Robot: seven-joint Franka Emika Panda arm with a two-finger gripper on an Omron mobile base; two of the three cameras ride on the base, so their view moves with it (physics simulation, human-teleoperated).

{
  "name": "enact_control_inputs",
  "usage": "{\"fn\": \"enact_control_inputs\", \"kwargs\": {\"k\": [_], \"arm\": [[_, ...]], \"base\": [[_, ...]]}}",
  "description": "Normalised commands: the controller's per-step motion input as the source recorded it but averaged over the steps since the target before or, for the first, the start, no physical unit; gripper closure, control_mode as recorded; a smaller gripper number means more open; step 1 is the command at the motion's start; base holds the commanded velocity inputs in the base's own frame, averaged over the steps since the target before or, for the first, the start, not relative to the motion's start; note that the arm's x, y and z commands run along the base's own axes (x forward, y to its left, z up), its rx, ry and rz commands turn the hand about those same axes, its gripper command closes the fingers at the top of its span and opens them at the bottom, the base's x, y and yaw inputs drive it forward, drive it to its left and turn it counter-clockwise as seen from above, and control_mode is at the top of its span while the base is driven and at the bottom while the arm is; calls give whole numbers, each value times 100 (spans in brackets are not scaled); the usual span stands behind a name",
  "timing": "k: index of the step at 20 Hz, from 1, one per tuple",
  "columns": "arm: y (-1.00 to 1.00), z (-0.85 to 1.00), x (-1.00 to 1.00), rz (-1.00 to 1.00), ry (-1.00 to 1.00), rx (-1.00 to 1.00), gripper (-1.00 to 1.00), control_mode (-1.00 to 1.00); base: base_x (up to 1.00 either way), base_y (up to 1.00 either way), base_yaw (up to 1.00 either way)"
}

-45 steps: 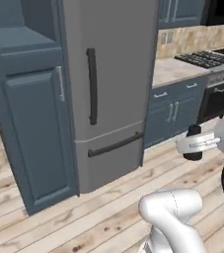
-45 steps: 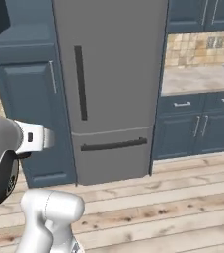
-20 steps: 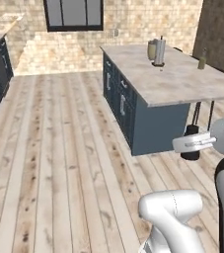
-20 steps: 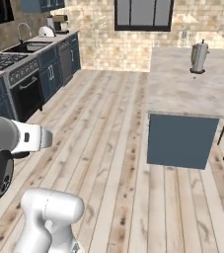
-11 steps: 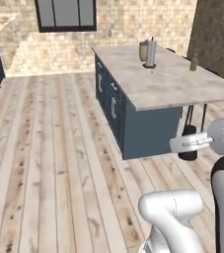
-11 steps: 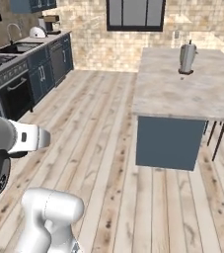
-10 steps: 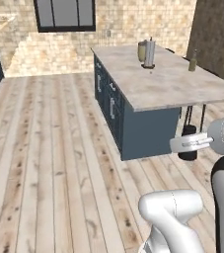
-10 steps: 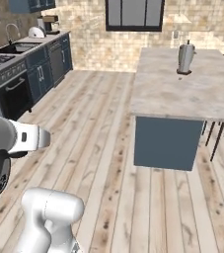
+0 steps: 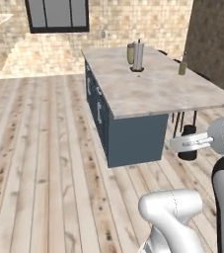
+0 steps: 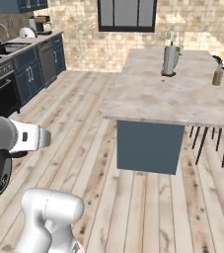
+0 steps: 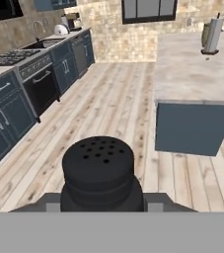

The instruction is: Move the oil and vinegar bottle and shaker from the cabinet to the dining counter.

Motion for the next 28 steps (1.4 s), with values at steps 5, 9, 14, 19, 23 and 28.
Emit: {"fn": "enact_control_inputs", "kwargs": {"k": [5, 9, 14, 19, 23, 28], "arm": [[0, 0, 0, 0, 0, 0, 100, 100], [0, 0, 0, 0, 0, 0, 100, 100], [0, 0, 0, 0, 0, 0, 100, 100], [0, 0, 0, 0, 0, 0, 100, 100], [0, 0, 0, 0, 0, 0, 100, 100], [0, 0, 0, 0, 0, 0, 100, 100]], "base": [[37, -64, 5], [38, -64, 5], [41, -64, 5], [43, -63, 6], [43, -63, 7], [45, -60, 8]]}}
